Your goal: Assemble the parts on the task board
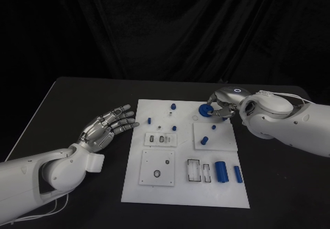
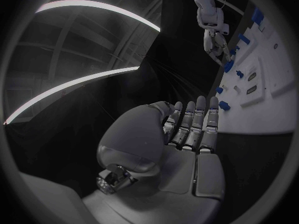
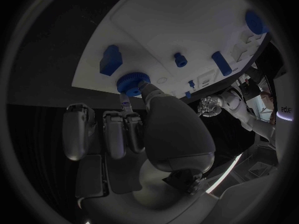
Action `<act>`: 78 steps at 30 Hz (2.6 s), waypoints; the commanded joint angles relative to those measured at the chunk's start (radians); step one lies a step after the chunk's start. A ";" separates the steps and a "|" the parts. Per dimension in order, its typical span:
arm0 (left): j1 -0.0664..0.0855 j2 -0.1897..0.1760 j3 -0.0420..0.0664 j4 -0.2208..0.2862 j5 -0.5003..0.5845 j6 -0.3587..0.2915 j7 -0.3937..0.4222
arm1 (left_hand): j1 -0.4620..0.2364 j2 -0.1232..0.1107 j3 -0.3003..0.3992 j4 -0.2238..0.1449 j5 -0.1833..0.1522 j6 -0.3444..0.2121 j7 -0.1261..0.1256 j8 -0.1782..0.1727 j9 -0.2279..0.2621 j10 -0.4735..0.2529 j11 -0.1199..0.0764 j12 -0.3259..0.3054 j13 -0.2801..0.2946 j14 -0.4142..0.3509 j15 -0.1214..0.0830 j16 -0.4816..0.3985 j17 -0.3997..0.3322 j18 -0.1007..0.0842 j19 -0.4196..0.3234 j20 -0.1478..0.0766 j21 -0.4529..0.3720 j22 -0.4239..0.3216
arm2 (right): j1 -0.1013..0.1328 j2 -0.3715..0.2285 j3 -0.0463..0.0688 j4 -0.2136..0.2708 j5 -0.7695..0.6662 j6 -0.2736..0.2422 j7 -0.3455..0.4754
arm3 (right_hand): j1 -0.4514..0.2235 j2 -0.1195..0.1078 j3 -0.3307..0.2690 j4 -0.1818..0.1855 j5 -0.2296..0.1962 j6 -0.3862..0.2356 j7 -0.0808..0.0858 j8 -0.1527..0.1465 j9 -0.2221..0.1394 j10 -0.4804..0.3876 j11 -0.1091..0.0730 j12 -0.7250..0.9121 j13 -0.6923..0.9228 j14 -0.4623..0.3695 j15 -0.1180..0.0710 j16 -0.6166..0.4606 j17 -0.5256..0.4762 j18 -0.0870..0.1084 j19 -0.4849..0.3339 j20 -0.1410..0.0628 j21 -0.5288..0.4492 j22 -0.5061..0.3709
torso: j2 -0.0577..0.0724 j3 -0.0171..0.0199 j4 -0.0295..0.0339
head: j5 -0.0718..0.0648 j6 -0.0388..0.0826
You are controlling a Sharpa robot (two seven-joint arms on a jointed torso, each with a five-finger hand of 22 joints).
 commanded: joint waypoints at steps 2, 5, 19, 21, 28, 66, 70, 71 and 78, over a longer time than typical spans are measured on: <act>0.000 0.001 0.001 -0.001 0.003 0.019 0.036 | -0.009 0.000 0.006 -0.001 0.004 -0.003 0.006 0.003 0.001 0.002 0.008 0.004 0.002 0.003 0.007 0.005 0.001 -0.012 -0.007 0.003 0.005 0.001 | -0.016 0.001 -0.009 0.000 -0.031 0.023 -0.022 | 0.006 0.004 -0.003 -0.016 0.013 0.038 -0.027 0.044 0.050 0.104 -0.022 0.003 0.263 0.099 -0.018 -0.002 0.253 0.018 -0.006 -0.012 -0.009 0.169 | 0.000 -0.0005 -0.0005 | 0.004 -0.001; 0.000 0.001 0.001 -0.001 0.003 0.020 0.034 | -0.009 0.000 0.006 -0.001 0.004 -0.003 0.006 0.003 0.001 0.002 0.008 0.004 0.002 0.003 0.007 0.005 0.001 -0.012 -0.007 0.003 0.005 0.001 | -0.016 -0.003 -0.009 0.005 -0.036 -0.001 -0.016 | 0.004 0.011 -0.004 -0.025 0.059 0.041 -0.037 0.079 0.085 0.104 -0.033 0.003 0.263 0.098 -0.029 -0.002 0.253 0.018 -0.005 -0.022 -0.010 0.171 | 0.000 -0.0006 0.0001 | 0.006 -0.002; 0.000 -0.005 0.001 0.001 0.003 0.016 0.031 | -0.012 0.001 0.010 -0.001 0.004 -0.002 0.008 0.004 0.001 0.003 0.010 0.005 0.002 0.003 0.008 0.006 0.001 -0.013 -0.008 0.003 0.007 0.002 | 0.025 -0.030 -0.008 0.093 -0.041 -0.074 -0.012 | -0.010 0.010 0.017 -0.046 0.232 0.018 -0.047 0.169 0.188 0.104 -0.043 0.003 0.263 0.102 -0.041 0.000 0.259 0.014 0.008 -0.035 -0.004 0.181 | 0.000 -0.0002 -0.0006 | 0.009 0.003; 0.000 -0.005 0.001 0.002 0.003 0.016 0.032 | -0.012 0.001 0.011 -0.001 0.004 -0.001 0.009 0.004 0.001 0.004 0.011 0.006 0.002 0.003 0.008 0.006 0.002 -0.013 -0.009 0.003 0.007 0.002 | 0.033 -0.031 -0.008 0.111 -0.041 -0.073 -0.011 | -0.011 0.010 0.020 -0.047 0.236 0.018 -0.047 0.174 0.195 0.104 -0.043 0.003 0.263 0.103 -0.041 0.001 0.260 0.013 0.010 -0.035 -0.002 0.183 | 0.000 -0.0004 -0.0012 | 0.011 0.002; 0.000 0.001 0.001 -0.004 0.003 0.018 0.033 | -0.013 0.001 0.012 -0.001 0.004 -0.001 0.009 0.004 0.001 0.005 0.011 0.006 0.002 0.003 0.008 0.006 0.002 -0.013 -0.009 0.003 0.007 0.003 | 0.042 0.002 -0.008 0.132 -0.041 -0.063 0.002 | -0.015 0.009 0.021 -0.046 0.232 0.014 -0.046 0.178 0.200 0.104 -0.042 0.003 0.263 0.105 -0.041 0.003 0.263 0.012 0.015 -0.035 0.002 0.186 | 0.000 -0.0018 0.0001 | 0.003 0.004; 0.000 0.016 0.001 -0.014 0.003 0.019 0.026 | -0.016 0.001 0.017 -0.002 0.004 -0.004 0.010 0.004 0.001 0.007 0.012 0.008 0.002 0.003 0.009 0.008 0.002 -0.013 -0.010 0.003 0.009 0.004 | 0.007 0.179 -0.007 0.017 -0.041 -0.069 0.046 | -0.037 0.012 0.032 -0.041 0.154 -0.016 -0.039 0.188 0.231 0.104 -0.034 0.003 0.263 0.105 -0.035 0.003 0.263 0.011 0.020 -0.031 0.004 0.191 | 0.000 0.0001 -0.0008 | -0.007 0.004; 0.000 0.016 0.001 -0.016 0.004 0.019 0.026 | -0.016 0.001 0.017 -0.002 0.004 -0.004 0.010 0.004 0.001 0.007 0.012 0.008 0.002 0.003 0.009 0.008 0.002 -0.013 -0.010 0.003 0.009 0.004 | 0.007 0.183 -0.006 0.015 -0.041 -0.066 0.045 | -0.038 0.013 0.033 -0.040 0.145 -0.018 -0.038 0.188 0.232 0.104 -0.033 0.003 0.263 0.105 -0.034 0.003 0.263 0.011 0.018 -0.030 0.002 0.191 | 0.000 0.0003 -0.0015 | -0.008 0.002; 0.000 0.017 0.001 -0.016 0.004 0.019 0.026 | -0.016 0.001 0.017 -0.002 0.004 -0.004 0.010 0.004 0.001 0.007 0.012 0.008 0.002 0.003 0.009 0.008 0.002 -0.013 -0.010 0.003 0.009 0.004 | 0.006 0.184 -0.006 0.014 -0.041 -0.066 0.045 | -0.039 0.014 0.034 -0.040 0.140 -0.020 -0.038 0.187 0.233 0.104 -0.032 0.003 0.263 0.105 -0.033 0.003 0.263 0.012 0.018 -0.029 0.001 0.191 | 0.000 0.0001 -0.0013 | -0.008 0.001; 0.000 0.018 0.001 -0.017 0.004 0.021 0.024 | -0.016 0.001 0.017 -0.002 0.004 -0.004 0.010 0.004 0.001 0.007 0.012 0.008 0.002 0.003 0.009 0.008 0.002 -0.013 -0.010 0.003 0.009 0.004 | 0.006 0.183 -0.006 0.015 -0.041 -0.056 0.038 | -0.035 0.015 0.037 -0.044 0.139 -0.017 -0.038 0.189 0.235 0.104 -0.032 0.003 0.263 0.105 -0.033 0.003 0.263 0.012 0.016 -0.028 0.000 0.190 | 0.000 -0.0001 -0.0003 | -0.007 0.002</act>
